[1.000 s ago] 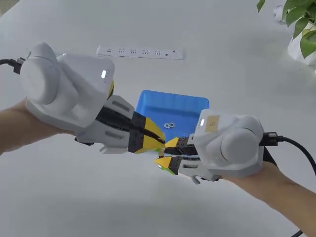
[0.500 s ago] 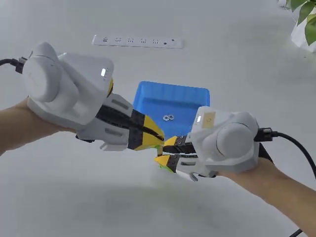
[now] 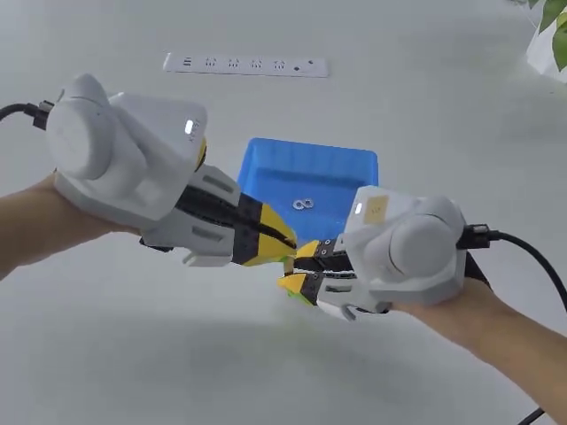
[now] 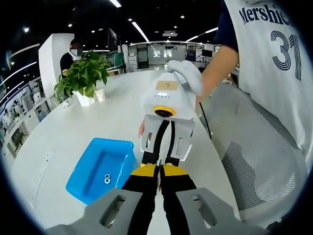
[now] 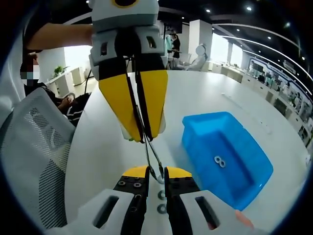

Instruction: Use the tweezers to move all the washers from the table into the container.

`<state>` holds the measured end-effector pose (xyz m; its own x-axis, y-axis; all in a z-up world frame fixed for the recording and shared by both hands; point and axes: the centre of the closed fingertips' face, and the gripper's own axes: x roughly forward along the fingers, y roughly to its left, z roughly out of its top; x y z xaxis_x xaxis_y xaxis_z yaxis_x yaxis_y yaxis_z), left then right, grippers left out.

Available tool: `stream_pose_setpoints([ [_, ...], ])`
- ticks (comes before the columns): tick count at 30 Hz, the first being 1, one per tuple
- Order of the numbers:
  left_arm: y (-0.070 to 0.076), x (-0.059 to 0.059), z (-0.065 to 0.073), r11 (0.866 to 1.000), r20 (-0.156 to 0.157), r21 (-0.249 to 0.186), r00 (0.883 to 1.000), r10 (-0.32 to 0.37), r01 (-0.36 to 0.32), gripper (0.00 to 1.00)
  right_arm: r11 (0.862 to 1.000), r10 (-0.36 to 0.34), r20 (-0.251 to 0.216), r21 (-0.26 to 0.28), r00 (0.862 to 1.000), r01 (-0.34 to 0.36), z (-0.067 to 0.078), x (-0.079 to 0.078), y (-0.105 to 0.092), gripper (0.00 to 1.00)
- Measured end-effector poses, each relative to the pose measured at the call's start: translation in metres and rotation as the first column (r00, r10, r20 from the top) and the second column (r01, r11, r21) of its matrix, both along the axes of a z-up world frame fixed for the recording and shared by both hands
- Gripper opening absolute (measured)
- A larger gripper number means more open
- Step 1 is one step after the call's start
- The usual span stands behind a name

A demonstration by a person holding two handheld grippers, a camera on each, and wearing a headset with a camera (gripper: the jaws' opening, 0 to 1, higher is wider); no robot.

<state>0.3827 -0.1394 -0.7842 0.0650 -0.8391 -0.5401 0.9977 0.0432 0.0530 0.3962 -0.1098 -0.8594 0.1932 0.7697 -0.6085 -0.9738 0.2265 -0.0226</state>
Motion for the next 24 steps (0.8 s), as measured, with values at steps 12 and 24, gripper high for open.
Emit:
stream_pose_setpoints([
  [12,-0.0006,-0.0005,-0.0025,1.000,-0.010,-0.005,1.000,0.002,-0.003,0.06,1.000,-0.002,-0.014,0.001,1.000,0.002,-0.0027,-0.0014,0.0003,0.13],
  [24,-0.0002,-0.0019,-0.0027,1.000,-0.028,-0.022,1.000,0.009,-0.010,0.06,1.000,-0.003,-0.021,0.002,1.000,0.003,-0.0040,-0.0021,0.0007,0.13],
])
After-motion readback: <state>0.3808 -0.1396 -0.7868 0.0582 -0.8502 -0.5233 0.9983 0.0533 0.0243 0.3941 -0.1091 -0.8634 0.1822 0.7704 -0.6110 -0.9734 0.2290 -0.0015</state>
